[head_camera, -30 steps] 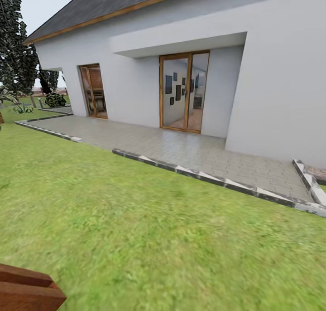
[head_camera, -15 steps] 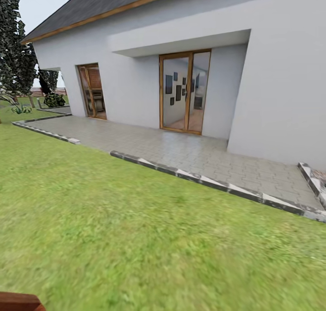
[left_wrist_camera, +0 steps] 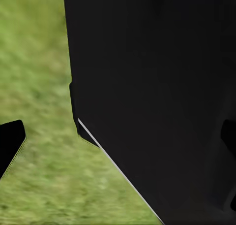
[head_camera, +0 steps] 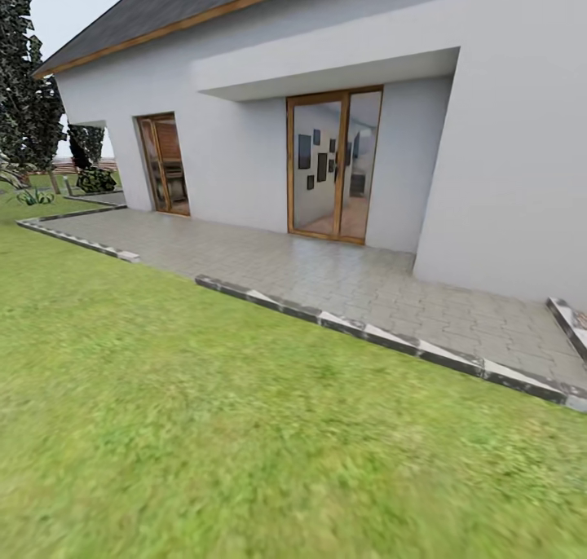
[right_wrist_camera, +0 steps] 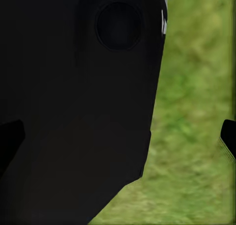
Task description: Take the three Easter eggs out of the wicker basket on the lawn in the garden, then place them on the lawn next to a single tree (choose any tree) so that all three eggs are next to the same tree and none are left in the basket.
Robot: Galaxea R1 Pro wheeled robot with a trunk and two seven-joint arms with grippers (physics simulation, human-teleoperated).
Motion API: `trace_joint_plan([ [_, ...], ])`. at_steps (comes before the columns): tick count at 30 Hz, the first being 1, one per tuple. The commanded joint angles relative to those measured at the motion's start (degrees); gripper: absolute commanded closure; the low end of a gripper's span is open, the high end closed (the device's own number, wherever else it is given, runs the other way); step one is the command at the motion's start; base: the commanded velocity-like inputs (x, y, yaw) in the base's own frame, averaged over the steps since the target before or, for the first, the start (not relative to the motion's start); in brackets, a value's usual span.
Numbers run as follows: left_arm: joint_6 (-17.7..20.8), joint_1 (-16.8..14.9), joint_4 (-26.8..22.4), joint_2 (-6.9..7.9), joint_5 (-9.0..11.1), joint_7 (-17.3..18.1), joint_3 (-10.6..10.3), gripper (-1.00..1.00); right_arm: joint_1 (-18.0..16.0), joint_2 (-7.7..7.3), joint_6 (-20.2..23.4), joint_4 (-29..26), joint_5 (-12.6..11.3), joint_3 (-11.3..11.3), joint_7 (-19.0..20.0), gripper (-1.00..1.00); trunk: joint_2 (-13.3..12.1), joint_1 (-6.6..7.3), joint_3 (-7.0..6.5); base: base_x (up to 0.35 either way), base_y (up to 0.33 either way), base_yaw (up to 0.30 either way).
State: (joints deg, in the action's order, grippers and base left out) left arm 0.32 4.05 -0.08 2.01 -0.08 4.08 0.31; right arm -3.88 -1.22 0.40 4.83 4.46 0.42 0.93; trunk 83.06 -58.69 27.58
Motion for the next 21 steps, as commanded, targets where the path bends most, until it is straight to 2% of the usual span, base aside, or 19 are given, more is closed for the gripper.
trace_joint_plan([
  [1,0.0,0.0,0.0,0.01,0.0,0.2,0.0,-1.0,-0.1,-0.05,0.0,0.1,0.5,0.0,0.1,-1.0,0.0,-0.03,0.04,0.333,0.0,0.0],
  [17,0.0,0.0,0.0,0.01,0.1,0.2,0.0,-1.0,0.0,-0.09,0.0,0.1,0.4,0.0,0.0,-1.0,0.0,-0.03,0.04,0.333,0.0,0.0],
  [21,0.0,0.0,0.0,0.01,0.1,0.2,0.0,-1.0,0.0,-0.05,0.0,0.1,0.4,0.0,0.0,-1.0,0.0,-0.03,0.04,0.333,0.0,0.139],
])
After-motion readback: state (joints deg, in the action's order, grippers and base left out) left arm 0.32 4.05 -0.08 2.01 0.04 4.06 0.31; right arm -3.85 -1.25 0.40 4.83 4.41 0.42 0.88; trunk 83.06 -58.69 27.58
